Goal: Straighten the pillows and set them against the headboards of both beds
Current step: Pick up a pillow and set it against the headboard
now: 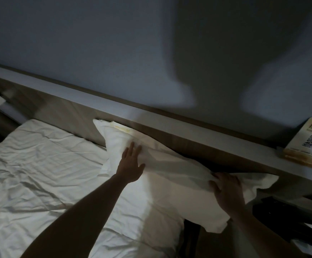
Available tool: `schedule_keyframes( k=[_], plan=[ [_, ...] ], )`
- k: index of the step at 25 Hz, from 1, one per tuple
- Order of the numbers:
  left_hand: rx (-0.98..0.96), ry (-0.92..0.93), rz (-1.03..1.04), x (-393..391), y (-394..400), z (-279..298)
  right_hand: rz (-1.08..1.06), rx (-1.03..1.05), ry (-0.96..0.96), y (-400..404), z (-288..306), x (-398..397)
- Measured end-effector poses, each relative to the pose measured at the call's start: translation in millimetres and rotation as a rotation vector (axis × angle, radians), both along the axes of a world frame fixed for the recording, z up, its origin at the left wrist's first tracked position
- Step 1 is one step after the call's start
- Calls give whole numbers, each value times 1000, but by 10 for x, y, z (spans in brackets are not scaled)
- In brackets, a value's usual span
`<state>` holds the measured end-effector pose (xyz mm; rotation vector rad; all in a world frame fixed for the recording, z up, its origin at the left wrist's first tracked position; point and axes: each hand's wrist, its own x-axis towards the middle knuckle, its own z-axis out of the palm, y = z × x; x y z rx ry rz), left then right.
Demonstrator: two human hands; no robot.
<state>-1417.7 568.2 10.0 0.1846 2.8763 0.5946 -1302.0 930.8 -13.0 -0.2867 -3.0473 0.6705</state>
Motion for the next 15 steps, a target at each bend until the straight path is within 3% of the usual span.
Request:
schedule_keyframes(
  k=[3, 7, 12, 15],
  plan=[
    [26, -4, 128, -77, -14, 9, 70, -30, 11, -33, 14, -38],
    [-84, -126, 124, -281, -116, -47, 50, 97, -234, -174, -24, -182],
    [-178, 35, 144, -409, -159, 54, 25, 92, -345, -328, -54, -416],
    [-280, 5, 184, -515, -372, 67, 41, 92, -358, -279, -104, -448]
  ],
)
